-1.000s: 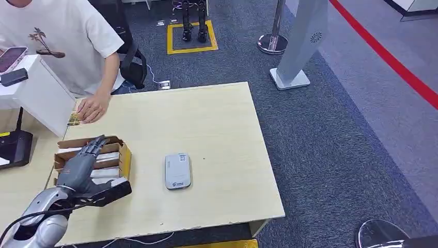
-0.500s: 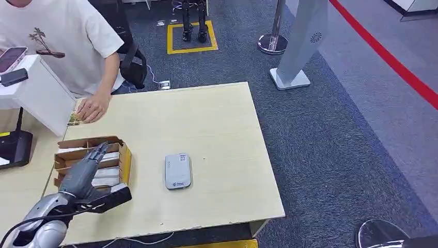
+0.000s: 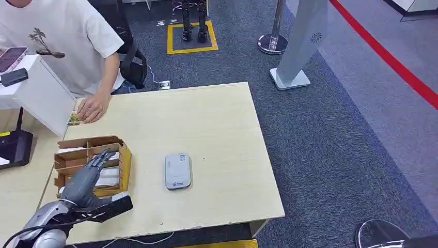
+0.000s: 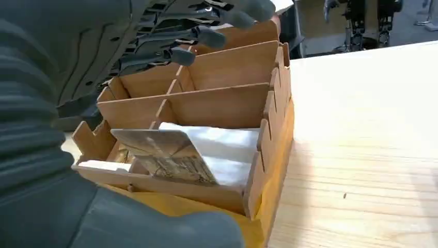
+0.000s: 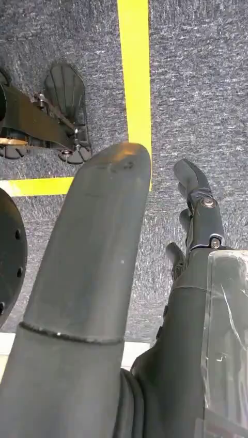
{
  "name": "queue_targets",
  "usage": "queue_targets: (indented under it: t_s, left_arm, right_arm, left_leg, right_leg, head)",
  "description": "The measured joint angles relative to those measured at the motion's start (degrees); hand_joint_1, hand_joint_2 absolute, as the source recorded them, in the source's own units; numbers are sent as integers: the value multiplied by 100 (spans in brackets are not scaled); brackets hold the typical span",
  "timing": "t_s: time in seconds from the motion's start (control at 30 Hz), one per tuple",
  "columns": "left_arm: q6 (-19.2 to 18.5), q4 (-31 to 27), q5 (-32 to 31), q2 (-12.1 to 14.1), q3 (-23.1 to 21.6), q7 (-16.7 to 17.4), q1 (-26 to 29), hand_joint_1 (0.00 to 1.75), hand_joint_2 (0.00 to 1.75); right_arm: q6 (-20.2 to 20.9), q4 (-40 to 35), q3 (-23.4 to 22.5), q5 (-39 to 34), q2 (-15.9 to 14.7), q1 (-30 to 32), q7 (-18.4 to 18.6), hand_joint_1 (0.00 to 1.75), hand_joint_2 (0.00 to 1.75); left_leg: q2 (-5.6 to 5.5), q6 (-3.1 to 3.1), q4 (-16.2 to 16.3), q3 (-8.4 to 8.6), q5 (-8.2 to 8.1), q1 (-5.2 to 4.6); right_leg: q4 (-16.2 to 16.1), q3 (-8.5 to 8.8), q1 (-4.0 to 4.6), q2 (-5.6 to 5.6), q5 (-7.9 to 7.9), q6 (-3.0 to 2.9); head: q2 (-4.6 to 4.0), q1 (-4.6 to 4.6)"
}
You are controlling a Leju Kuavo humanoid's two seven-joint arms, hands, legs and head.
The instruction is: Pass the card to the sensor for recognition and then transmit it.
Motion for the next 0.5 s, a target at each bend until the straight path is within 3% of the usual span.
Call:
queue_targets:
  t_s: [0.5]
  left_arm:
    - [24, -459, -330, 594, 81, 254, 437, 0, 175]
  right_arm:
    - [-2, 0, 0, -11, 0, 29, -2, 0, 0]
  left_leg:
    - [-1, 0, 0, 0, 0, 0]
  right_leg:
    - [0, 0, 0, -1, 0, 0]
  head:
    - [0, 0]
